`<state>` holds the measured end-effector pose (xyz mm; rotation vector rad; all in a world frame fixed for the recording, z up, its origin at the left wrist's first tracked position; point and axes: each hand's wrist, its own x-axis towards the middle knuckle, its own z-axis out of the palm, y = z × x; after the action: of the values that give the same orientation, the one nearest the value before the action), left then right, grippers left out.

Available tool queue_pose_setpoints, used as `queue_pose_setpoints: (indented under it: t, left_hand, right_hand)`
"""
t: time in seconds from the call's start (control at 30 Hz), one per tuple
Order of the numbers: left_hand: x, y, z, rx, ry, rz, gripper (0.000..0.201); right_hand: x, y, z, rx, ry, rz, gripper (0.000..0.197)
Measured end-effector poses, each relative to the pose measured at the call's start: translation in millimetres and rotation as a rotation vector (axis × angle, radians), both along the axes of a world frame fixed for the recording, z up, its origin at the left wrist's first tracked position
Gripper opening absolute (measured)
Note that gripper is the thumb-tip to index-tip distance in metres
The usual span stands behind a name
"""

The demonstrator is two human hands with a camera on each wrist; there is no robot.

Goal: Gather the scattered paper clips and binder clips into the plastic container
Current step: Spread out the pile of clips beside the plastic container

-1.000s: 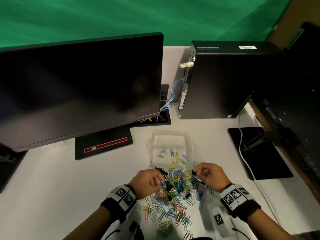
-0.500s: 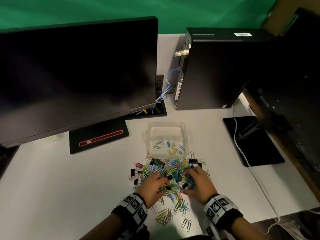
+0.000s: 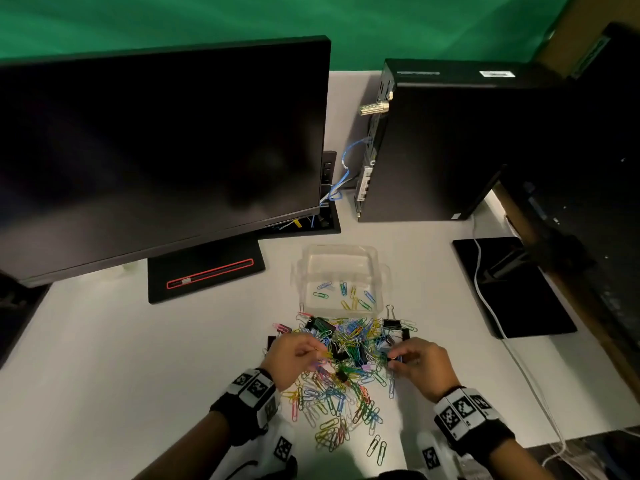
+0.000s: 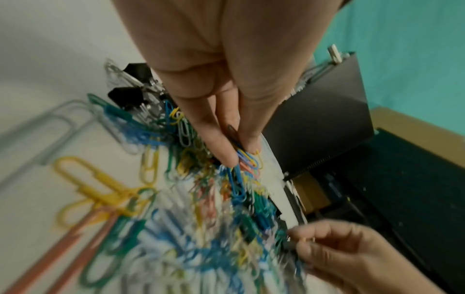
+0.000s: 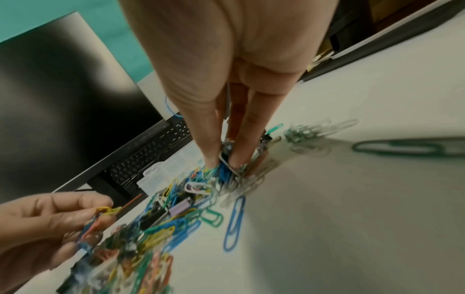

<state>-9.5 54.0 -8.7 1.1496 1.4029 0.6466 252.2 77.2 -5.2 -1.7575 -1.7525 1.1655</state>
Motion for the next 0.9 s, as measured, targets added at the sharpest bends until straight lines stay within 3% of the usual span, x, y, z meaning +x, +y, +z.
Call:
queue_pose_setpoints:
  t: [0.13, 0.27, 0.43, 0.57, 0.9]
  left_hand:
    - [-1, 17, 12, -0.01, -0.108, 0.119, 0.013]
    - [0, 37, 20, 0.0, -0.157, 0.152, 0.014]
    - [9, 62, 23, 0.008, -0.186, 0.206, 0.015]
    - [12, 75, 23, 0.027, -0.139, 0.188, 0.022]
    - [7, 82, 27, 0.024, 0.071, 0.126, 0.032]
  right_hand:
    - [11, 3, -1, 0.007, 0.024, -0.055, 0.023]
    - [17, 5, 3, -0.076, 0.2, -0.109, 0.031]
    - [17, 13, 11, -0.108, 0.341, -0.164, 0.025]
    - [7, 27, 15, -0.085, 0.304, -0.122, 0.031]
    - [-54, 85, 29, 0.015, 0.236, -0.039, 0.025]
